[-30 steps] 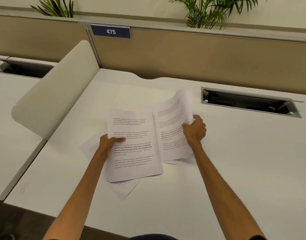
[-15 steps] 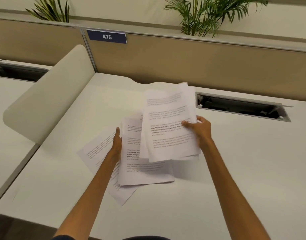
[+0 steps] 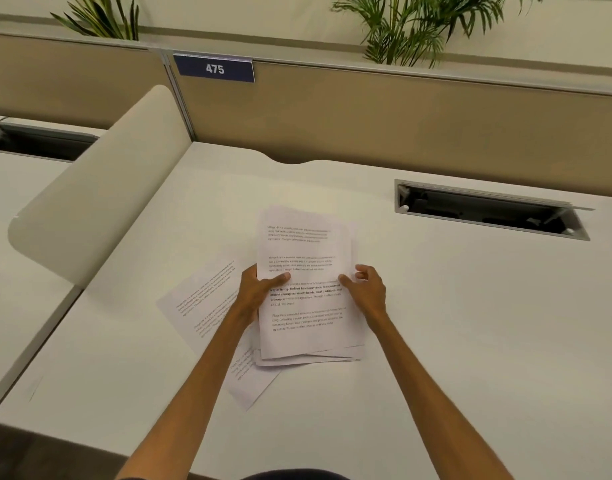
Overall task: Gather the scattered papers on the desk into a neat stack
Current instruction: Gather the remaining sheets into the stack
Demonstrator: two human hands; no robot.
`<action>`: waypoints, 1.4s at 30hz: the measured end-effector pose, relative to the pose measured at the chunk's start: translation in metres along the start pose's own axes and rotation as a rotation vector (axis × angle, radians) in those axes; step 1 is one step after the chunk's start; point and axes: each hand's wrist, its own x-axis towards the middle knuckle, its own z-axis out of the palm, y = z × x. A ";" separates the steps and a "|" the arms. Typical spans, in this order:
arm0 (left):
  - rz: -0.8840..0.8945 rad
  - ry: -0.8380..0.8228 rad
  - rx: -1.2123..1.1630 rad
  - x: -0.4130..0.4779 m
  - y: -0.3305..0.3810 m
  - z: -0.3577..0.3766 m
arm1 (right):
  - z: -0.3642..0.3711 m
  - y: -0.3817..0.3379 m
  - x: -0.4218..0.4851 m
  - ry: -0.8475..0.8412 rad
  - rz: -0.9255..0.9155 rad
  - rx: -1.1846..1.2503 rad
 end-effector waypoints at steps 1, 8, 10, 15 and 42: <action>0.015 -0.031 0.005 -0.001 0.007 -0.001 | -0.006 -0.006 0.003 -0.049 0.061 0.132; 0.270 -0.087 0.054 -0.015 0.085 0.017 | -0.052 -0.071 -0.008 -0.375 -0.183 0.560; 0.360 -0.062 0.038 -0.020 0.108 0.025 | -0.062 -0.091 -0.015 -0.347 -0.278 0.553; 0.542 0.033 0.073 -0.031 0.145 0.046 | -0.072 -0.116 -0.027 -0.279 -0.396 0.405; 0.342 0.081 0.034 -0.028 0.049 0.048 | -0.035 -0.035 -0.025 -0.202 -0.225 0.361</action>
